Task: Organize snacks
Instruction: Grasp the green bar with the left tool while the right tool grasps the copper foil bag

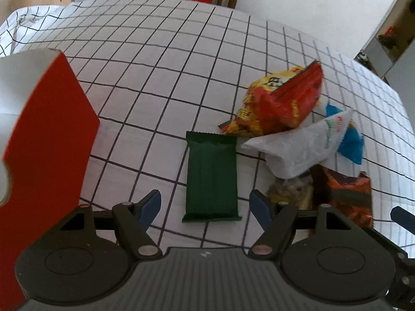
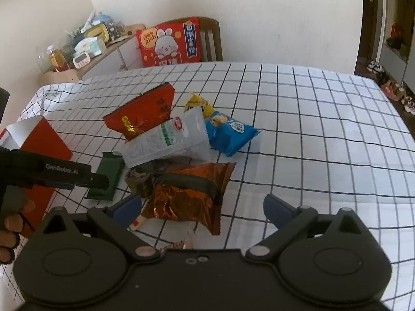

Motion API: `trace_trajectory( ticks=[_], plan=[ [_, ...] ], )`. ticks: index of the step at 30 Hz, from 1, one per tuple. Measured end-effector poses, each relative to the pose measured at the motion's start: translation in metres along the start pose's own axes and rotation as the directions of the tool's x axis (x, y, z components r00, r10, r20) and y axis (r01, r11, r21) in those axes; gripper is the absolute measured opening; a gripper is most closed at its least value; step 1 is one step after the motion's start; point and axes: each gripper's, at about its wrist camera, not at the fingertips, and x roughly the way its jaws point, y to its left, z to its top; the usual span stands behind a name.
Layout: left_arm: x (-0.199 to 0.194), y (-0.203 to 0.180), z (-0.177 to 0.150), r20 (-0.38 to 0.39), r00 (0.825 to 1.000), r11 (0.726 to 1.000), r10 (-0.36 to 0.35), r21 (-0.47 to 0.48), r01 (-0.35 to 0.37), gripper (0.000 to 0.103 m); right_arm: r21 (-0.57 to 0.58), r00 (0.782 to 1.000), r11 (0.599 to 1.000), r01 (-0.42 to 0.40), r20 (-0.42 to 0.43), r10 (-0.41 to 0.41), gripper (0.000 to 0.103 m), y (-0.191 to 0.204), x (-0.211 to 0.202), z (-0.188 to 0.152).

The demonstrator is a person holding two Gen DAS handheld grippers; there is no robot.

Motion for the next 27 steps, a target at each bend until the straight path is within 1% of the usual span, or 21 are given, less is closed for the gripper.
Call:
trace_trajectory(
  ticks=[6,11,13,15,17,19,21,23,25,27],
  plan=[
    [0.016,0.0,0.005,-0.013,1.0,1.0,0.007,-0.005,-0.007,0.075,0.041,0.999,0.999,-0.004,-0.047,0.006,0.096,-0.005,0.022,0.004],
    [0.018,-0.005,0.01,0.003,1.0,1.0,0.018,0.019,-0.018,0.073,0.062,0.998,0.998,-0.031,-0.061,0.035,0.092,-0.005,0.029,0.006],
    [0.019,-0.007,0.01,0.011,1.0,0.999,0.026,0.023,-0.026,0.071,0.056,0.997,0.998,-0.033,-0.062,0.036,0.085,-0.003,0.03,0.007],
    [0.018,-0.01,0.009,0.02,0.999,0.998,0.041,0.035,-0.042,0.062,0.053,0.997,0.998,-0.037,-0.063,0.04,0.08,-0.001,0.032,0.008],
    [0.017,-0.013,0.008,0.03,0.998,0.997,0.052,0.051,-0.054,0.05,0.058,0.997,0.997,-0.041,-0.068,0.045,0.075,-0.001,0.033,0.007],
    [0.017,-0.016,0.007,0.036,0.998,0.996,0.06,0.067,-0.062,0.044,0.067,0.996,0.996,-0.051,-0.067,0.055,0.066,-0.001,0.033,0.007],
    [0.016,-0.019,0.006,0.043,0.997,0.994,0.064,0.084,-0.067,0.043,0.069,0.996,0.996,-0.054,-0.063,0.059,0.06,0.0,0.032,0.006],
    [0.017,-0.019,0.006,0.042,0.998,0.995,0.057,0.08,-0.06,0.043,0.062,0.997,0.997,-0.045,-0.056,0.048,0.057,0.002,0.031,0.006],
    [0.015,-0.018,0.004,0.037,0.998,0.996,0.046,0.072,-0.048,0.043,0.06,0.998,0.997,-0.038,-0.051,0.041,0.049,0.002,0.029,0.006],
    [0.011,-0.017,0.002,0.043,0.998,0.996,0.042,0.071,-0.045,0.043,0.066,0.998,0.997,-0.04,-0.046,0.043,0.046,0.003,0.026,0.005]
  ],
)
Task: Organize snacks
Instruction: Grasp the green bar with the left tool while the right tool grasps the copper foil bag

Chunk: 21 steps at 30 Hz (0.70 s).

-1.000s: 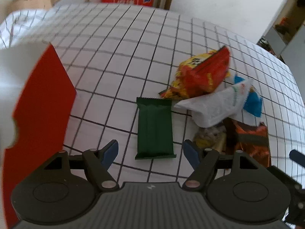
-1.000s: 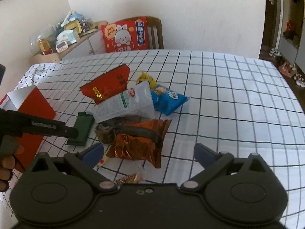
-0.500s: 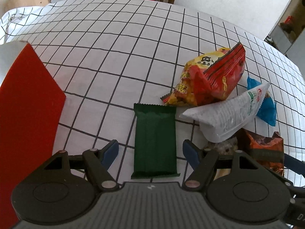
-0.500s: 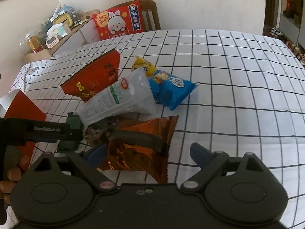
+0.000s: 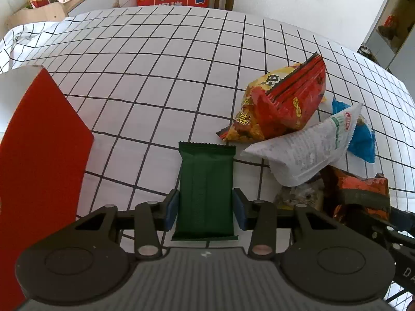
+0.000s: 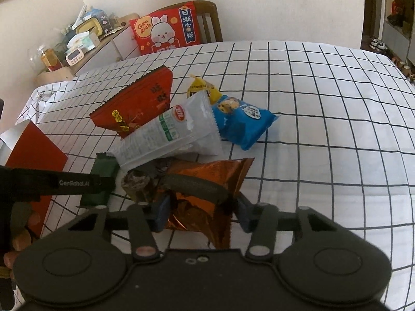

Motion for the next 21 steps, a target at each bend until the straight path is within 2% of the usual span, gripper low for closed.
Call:
trace_trajectory(
  ticks=[8,21],
  plan=[
    [-0.022,0.004,-0.01,0.015,1.0,1.0,-0.023,-0.007,0.023,0.043,-0.003,0.999,1.0,-0.011,0.036,0.011,0.043,0.005,-0.021,-0.007],
    [-0.09,0.022,-0.033,0.066,0.996,0.998,-0.055,-0.018,0.056,0.043,-0.054,0.996,0.997,-0.055,0.072,0.059,0.043,0.035,-0.078,-0.018]
  ],
)
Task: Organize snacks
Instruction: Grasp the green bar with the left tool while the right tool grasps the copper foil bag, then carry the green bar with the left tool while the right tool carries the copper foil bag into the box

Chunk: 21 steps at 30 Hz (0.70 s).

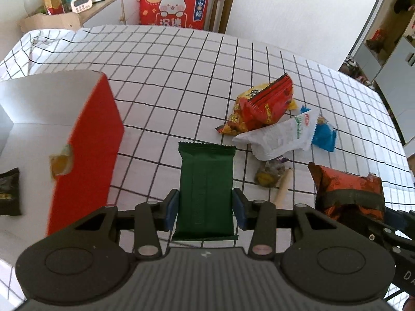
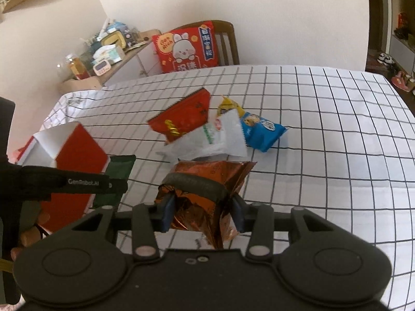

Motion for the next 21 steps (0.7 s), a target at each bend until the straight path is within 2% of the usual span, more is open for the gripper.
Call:
trace_trajectory(
  ticks=[7,21],
  plan=[
    [-0.045,0.013,-0.012,0.021,1.0,1.0,0.004,0.01,-0.004,0.043,-0.028,0.999,0.999,-0.018,0.026,0.019,0.043,0.023,-0.025,-0.001],
    [-0.102,0.069,-0.026,0.034,0.999,0.998,0.006,-0.06,-0.004,0.043,-0.099,0.992,0.989,-0.11,0.043,0.115,0.043,0.084,-0.044,0.002]
  ],
)
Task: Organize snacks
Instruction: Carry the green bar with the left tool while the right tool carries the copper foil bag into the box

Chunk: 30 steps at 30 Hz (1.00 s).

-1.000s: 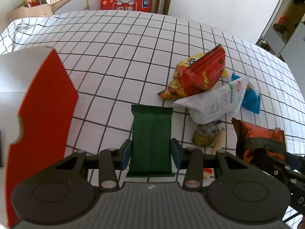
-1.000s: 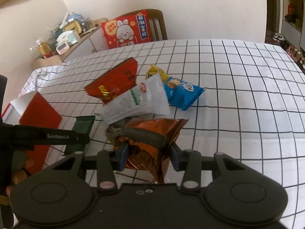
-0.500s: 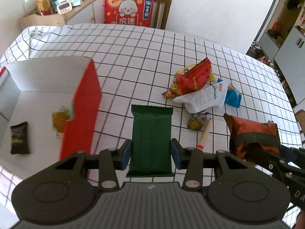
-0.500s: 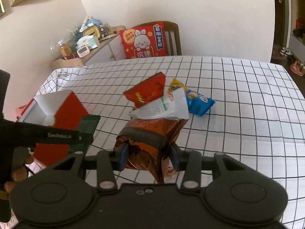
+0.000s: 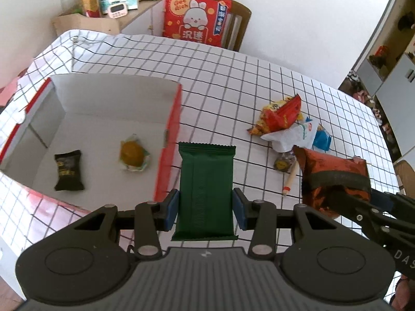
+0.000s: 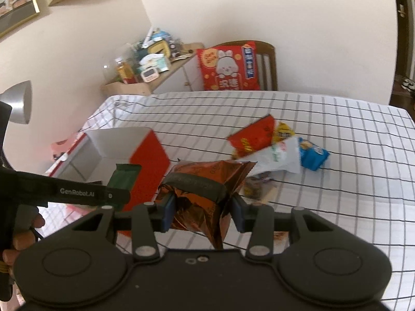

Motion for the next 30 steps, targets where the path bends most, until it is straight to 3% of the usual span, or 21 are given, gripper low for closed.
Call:
trace_trajectory(
  ticks=[15,30],
  plan=[
    [-0.027,0.077,0.014,0.051,0.998,0.997,0.035,-0.066,-0.032,0.043,-0.1,0.997,0.992,-0.076,-0.02,0.074,0.043,0.083,0.034,0.02],
    [-0.008,0.171,0.044,0.032,0.991,0.982,0.128,-0.148,-0.122,0.043,-0.192,0.991,0.975,-0.11,-0.09,0.094,0.044,0.161,0.104,0.037]
  ],
)
